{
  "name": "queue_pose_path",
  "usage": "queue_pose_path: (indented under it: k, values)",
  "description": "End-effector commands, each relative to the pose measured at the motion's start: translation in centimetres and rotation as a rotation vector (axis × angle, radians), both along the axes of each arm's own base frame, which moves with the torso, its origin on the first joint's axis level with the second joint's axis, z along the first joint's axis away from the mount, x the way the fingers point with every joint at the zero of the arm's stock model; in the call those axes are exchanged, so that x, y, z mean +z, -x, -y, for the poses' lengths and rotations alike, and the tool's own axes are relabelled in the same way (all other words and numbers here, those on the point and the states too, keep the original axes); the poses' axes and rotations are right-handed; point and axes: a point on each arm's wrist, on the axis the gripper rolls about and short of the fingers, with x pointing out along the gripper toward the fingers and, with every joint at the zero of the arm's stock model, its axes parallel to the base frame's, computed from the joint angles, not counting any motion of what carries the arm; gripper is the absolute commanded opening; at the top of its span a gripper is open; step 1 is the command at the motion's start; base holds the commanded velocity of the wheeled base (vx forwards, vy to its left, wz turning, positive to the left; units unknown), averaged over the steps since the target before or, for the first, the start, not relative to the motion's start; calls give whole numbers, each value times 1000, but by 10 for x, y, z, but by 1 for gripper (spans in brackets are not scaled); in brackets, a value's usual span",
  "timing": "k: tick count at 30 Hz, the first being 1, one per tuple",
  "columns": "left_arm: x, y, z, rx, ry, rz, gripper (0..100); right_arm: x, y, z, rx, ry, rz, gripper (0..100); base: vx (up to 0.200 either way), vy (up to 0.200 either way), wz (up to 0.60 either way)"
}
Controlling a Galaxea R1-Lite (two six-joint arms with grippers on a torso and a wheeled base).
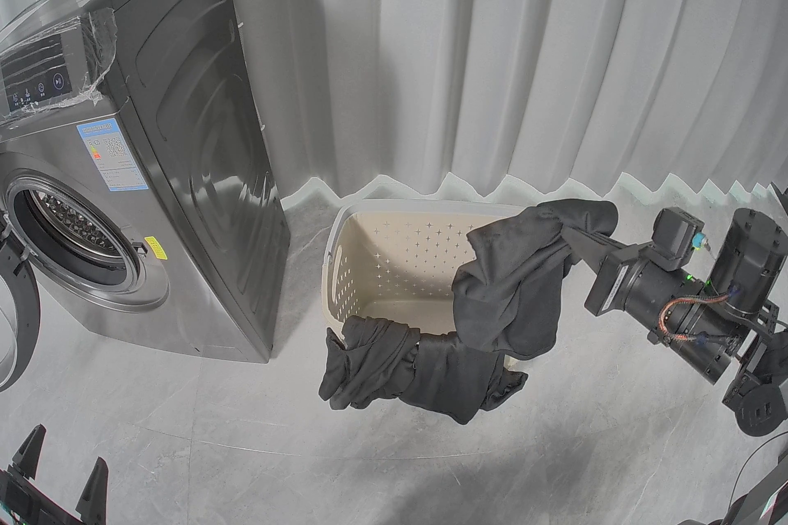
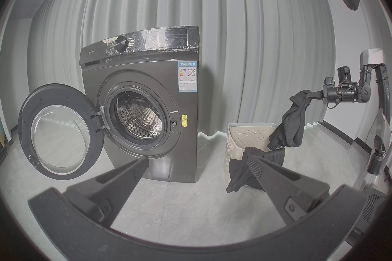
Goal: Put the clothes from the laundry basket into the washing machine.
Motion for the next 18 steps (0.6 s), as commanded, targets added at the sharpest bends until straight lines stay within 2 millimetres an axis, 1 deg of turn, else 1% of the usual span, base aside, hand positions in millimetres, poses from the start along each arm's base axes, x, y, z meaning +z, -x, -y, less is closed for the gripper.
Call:
queue_pose_path:
  k: [1,4,7,9,15,18]
  values:
    - [-5,0,0,1,3,-4,100,11,-1,2,-84,12,32,0,0,0,0]
    - [-5,0,0,-1,3,-4,100,12,-1,3,-97,8,38,0,0,0,0]
    - [-5,0,0,1,5,-4,100,24,5,7,-105,-16,71,0,0,0,0]
    - [-5,0,0,-1,6,-4,100,25,7,9,-105,-21,77,0,0,0,0]
    - [-5,0,0,1,6,-4,100,26,8,9,-105,-24,82,0,-200,0,0]
    - [-5,0,0,-1,8,-3,100,26,9,10,-99,-22,82,0,0,0,0]
